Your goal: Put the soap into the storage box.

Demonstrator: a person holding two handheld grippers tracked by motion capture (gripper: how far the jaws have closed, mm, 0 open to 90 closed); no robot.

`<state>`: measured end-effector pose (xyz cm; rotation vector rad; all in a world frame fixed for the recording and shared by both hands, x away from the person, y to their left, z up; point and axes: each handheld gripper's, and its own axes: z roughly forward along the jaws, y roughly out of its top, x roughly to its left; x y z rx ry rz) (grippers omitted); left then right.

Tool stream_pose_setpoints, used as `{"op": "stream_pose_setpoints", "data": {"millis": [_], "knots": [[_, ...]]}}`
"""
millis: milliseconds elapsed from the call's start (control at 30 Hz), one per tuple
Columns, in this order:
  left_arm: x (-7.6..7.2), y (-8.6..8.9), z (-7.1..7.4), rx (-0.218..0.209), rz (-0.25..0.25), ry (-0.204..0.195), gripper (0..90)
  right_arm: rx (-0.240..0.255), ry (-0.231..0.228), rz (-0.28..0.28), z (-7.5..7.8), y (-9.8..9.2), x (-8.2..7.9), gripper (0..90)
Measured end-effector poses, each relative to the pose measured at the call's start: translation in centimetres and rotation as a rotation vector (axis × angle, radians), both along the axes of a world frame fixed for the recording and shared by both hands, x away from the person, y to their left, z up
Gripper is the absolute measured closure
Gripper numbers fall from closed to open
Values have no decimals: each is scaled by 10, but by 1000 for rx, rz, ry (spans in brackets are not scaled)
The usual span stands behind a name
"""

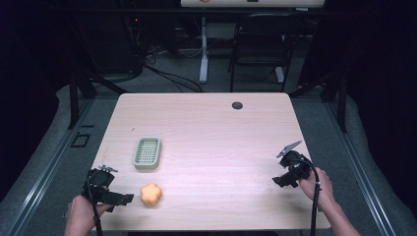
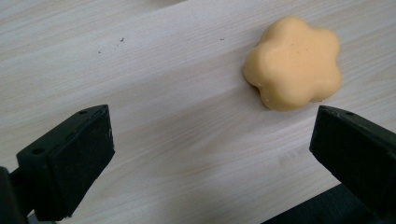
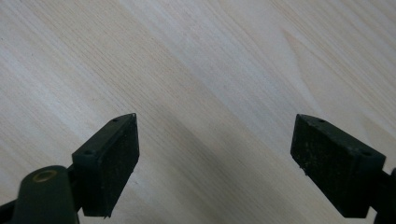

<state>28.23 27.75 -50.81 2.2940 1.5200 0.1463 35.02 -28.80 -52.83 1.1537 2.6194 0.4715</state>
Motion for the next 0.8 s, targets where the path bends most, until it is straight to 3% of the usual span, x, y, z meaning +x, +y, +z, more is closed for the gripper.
{"op": "stream_pose_setpoints", "data": {"millis": [800], "knots": [[10, -41, -8, 35, -157, 33, 0, -10, 11, 7, 0, 0, 1, 152]]}}
